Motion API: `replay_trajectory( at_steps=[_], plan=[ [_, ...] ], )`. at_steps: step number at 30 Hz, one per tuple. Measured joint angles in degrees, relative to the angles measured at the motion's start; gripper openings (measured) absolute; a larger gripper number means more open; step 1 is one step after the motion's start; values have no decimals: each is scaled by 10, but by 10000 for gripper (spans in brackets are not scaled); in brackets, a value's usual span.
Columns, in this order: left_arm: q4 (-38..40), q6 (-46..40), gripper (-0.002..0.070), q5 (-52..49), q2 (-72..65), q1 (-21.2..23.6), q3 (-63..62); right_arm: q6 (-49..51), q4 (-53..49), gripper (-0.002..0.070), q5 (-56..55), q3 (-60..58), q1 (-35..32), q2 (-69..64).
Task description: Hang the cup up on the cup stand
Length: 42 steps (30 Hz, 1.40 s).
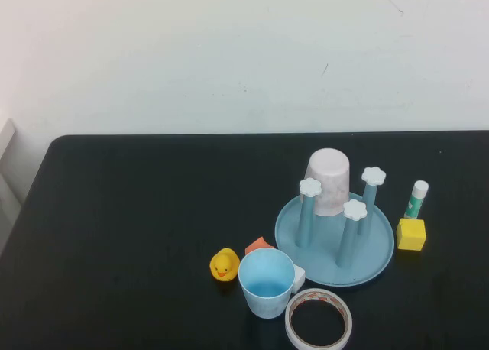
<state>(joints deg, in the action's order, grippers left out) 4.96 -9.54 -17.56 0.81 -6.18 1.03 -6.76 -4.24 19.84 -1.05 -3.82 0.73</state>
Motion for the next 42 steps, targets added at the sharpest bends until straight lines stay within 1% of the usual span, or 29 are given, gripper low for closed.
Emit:
replay_trajectory(
  at_steps=[30, 33, 36, 38, 39, 41, 42],
  plan=[
    [0, 0, -2, 0, 0, 0, 0, 0, 0, -1, 0, 0, 0, 0],
    [17, 0, -2, 0, 0, 0, 0, 0, 0, -1, 0, 0, 0, 0],
    [64, 0, -2, 0, 0, 0, 0, 0, 4, -1, 0, 0, 0, 0],
    [120, 1, -2, 4, 0, 0, 0, 0, 23, -1, 0, 0, 0, 0],
    [227, 16, -2, 9, 0, 0, 0, 6, 82, -1, 0, 0, 0, 0],
    [369, 42, -2, 16, 0, 0, 0, 30, 189, -1, 3, 0, 0, 0],
    [423, 51, -2, 22, 0, 0, 0, 51, 256, -1, 3, -1, 0, 0]
  ],
)
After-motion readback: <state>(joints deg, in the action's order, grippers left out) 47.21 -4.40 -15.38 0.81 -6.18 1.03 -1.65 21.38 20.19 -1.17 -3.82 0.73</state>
